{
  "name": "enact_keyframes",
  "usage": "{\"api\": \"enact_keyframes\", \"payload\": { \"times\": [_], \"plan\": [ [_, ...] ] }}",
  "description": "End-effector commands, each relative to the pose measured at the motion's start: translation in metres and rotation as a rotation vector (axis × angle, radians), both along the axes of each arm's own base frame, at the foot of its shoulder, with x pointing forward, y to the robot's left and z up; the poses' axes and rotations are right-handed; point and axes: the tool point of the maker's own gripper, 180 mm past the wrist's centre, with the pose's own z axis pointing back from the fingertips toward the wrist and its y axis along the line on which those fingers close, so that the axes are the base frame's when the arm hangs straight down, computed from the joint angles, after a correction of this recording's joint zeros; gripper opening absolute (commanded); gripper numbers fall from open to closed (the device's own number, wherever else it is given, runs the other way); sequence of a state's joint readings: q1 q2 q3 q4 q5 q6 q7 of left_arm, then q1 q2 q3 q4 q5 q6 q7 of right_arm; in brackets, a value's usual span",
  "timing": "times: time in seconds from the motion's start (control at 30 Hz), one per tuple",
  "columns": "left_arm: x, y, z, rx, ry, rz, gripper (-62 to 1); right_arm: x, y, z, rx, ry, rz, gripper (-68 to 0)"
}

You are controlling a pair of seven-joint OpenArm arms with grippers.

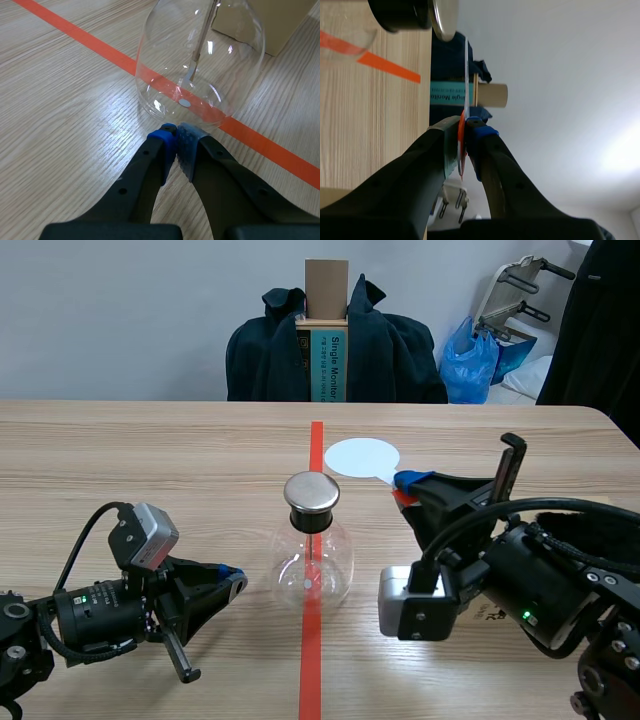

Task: Do the electroscope experiment.
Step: 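Move the plate toward and away from the electroscope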

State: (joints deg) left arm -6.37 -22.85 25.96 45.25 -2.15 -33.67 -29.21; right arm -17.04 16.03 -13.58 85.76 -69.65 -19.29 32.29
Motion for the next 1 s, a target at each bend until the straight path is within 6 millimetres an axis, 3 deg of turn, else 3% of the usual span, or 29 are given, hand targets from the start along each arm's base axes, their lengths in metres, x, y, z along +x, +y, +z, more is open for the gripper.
{"api": "enact_keyframes", "payload": {
  "times": [0.0, 0.4, 0.97],
  "plan": [
    [0.007, -0.005, 0.014, -0.04, -0.036, 0.003, -59.0, 0.007, -0.007, 0.007, 0.001, -0.03, -0.029, -66.7],
    [0.007, -0.005, 0.014, -0.04, -0.036, 0.003, -59.0, 0.016, -0.02, 0.007, -0.004, -0.032, -0.116, -66.7],
    [0.007, -0.005, 0.014, -0.04, -0.036, 0.003, -59.0, -0.008, 0.01, 0.008, 0.008, -0.03, 0.102, -66.7]
  ]
}}
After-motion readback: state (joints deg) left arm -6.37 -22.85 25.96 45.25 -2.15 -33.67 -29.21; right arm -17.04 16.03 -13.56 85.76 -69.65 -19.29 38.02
